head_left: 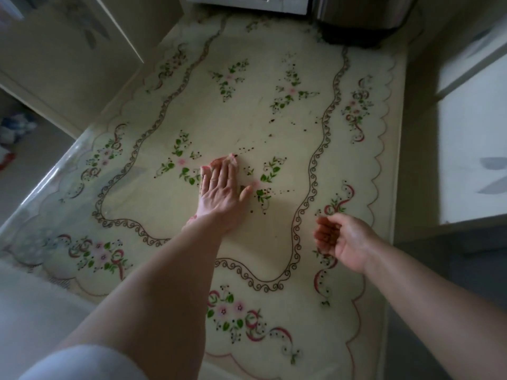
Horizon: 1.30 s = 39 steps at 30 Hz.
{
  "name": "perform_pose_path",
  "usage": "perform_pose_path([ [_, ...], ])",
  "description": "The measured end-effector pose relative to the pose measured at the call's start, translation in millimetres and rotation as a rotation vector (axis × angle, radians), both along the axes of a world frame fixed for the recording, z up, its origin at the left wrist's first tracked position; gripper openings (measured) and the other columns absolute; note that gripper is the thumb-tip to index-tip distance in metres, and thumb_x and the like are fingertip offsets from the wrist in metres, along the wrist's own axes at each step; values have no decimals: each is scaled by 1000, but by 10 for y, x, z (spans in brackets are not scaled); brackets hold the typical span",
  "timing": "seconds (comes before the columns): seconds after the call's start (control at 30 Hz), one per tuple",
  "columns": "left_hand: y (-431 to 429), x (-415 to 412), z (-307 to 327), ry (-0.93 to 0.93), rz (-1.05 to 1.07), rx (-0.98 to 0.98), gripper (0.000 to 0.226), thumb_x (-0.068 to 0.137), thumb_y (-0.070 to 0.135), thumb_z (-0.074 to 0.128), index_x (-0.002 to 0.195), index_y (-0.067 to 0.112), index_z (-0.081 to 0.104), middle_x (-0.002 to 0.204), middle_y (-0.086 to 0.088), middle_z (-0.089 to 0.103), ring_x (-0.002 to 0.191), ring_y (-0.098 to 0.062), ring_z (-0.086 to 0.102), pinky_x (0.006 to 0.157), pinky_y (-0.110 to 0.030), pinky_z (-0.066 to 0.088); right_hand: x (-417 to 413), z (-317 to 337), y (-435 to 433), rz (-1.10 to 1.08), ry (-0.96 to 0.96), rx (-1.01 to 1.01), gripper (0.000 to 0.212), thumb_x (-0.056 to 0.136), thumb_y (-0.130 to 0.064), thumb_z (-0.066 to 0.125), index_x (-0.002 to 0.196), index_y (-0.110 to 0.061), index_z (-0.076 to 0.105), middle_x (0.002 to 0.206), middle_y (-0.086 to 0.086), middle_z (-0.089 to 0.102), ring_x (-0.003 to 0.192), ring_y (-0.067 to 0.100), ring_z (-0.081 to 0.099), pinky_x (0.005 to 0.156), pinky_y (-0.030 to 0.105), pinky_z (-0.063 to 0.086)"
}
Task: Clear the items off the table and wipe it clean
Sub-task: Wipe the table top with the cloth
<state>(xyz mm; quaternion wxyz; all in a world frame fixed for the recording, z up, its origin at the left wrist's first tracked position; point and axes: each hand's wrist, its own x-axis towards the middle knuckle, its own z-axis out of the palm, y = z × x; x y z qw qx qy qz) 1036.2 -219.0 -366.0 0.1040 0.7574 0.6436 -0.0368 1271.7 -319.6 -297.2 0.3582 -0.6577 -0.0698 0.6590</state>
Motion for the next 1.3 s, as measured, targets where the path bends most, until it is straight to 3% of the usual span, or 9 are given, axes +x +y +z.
perform_pose_path([
  [0.3,-589,840,69,-32,-238,-39,76,95,59,9,150,15,-21,158,-5,-24,143,-19,-29,118,-43,-17,362,88,-287,-56,26,60,30,99,-13,39,81,-4,61,67,8,60,64,19,58,62,29,49],
  [0.67,-1362,1572,101,-58,-294,-102,77,96,58,17,151,15,-17,158,-2,-23,142,-18,-29,117,-40,-18,1006,130,-881,-104,-4,26,33,100,-13,35,77,-5,59,66,7,57,64,18,55,63,28,45],
  [1.0,-2229,1815,190,-11,-73,-192,78,97,57,15,149,11,-22,155,-5,-31,139,-18,-36,112,-39,-27,1292,147,-1267,37,21,33,35,99,-14,35,76,-6,61,48,3,60,53,14,60,51,25,50],
  [1.2,-2805,1837,268,-85,162,-261,82,96,57,20,146,13,-28,153,-4,-36,140,-19,-34,116,-42,-20,1283,231,-1489,204,49,66,34,100,-16,37,79,-4,61,66,9,58,63,18,57,60,29,48],
  [1.3,-3011,1826,283,-62,228,-290,83,95,59,17,145,13,-29,152,-5,-37,139,-21,-35,116,-43,-20,1324,241,-1580,257,59,74,35,100,-15,36,78,-4,61,65,9,58,63,18,57,59,29,48],
])
